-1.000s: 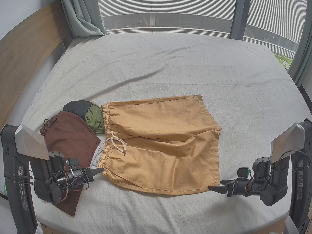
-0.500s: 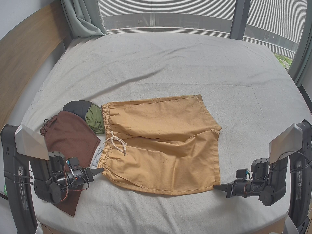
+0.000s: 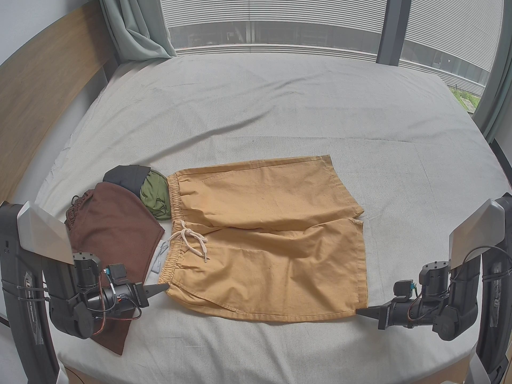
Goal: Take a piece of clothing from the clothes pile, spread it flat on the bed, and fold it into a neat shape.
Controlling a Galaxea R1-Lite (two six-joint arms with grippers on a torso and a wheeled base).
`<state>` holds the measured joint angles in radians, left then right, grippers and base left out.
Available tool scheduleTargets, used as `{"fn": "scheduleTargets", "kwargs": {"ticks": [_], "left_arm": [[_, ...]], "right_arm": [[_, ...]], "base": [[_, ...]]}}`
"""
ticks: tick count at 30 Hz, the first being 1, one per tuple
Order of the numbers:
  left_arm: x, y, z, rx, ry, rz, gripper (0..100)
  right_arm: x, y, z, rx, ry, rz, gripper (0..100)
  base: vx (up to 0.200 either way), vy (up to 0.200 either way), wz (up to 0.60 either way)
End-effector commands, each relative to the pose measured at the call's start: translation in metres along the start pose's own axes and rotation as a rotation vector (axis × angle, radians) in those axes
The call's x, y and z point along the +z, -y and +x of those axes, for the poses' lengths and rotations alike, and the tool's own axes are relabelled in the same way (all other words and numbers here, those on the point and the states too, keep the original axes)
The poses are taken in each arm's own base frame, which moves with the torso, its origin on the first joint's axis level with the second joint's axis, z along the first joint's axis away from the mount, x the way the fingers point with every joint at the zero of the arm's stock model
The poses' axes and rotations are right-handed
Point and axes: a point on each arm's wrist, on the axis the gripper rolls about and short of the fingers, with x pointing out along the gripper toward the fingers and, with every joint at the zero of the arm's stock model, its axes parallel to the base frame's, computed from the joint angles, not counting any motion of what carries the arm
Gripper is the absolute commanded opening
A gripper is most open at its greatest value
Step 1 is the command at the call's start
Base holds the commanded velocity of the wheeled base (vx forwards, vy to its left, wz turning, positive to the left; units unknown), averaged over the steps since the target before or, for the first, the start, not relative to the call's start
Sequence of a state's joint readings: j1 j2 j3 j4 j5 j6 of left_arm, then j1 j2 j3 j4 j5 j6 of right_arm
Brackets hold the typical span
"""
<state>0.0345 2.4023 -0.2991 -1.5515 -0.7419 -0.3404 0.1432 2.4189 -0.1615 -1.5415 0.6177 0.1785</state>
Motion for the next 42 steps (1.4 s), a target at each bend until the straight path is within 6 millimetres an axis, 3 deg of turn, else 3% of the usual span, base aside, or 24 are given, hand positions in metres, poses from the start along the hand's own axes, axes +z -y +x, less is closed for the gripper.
{"fn": "scheduleTargets", "kwargs": {"ticks": [1, 12, 21, 22, 35, 42], "left_arm": [[-0.002, 0.002, -0.015, -0.01, -0.01, 0.008, 0], [-0.008, -0.009, -0.028, 0.009, -0.014, 0.033, 0], [-0.022, -0.012, -0.019, -0.002, -0.066, 0.071, 0], [-0.022, -0.013, -0.019, -0.002, -0.068, 0.075, 0], [-0.022, -0.012, -0.019, -0.003, -0.068, 0.083, 0], [-0.022, -0.012, -0.019, -0.005, -0.068, 0.084, 0]], "right_arm": [[0.002, -0.006, -0.009, 0.001, 0.009, -0.018, 0], [-0.007, -0.002, -0.02, -0.03, -0.016, -0.033, 0], [-0.007, -0.001, -0.019, -0.035, -0.017, -0.033, 0], [-0.007, -0.001, -0.019, -0.035, -0.017, -0.031, 100], [-0.007, -0.003, -0.015, -0.023, -0.021, -0.043, 100], [-0.013, -0.002, -0.003, -0.007, -0.057, -0.041, 100]], "base": [[0.0, 0.0, 0.0], [0.0, 0.0, 0.0], [0.0, 0.0, 0.0], [0.0, 0.0, 0.0], [0.0, 0.0, 0.0], [0.0, 0.0, 0.0]]}}
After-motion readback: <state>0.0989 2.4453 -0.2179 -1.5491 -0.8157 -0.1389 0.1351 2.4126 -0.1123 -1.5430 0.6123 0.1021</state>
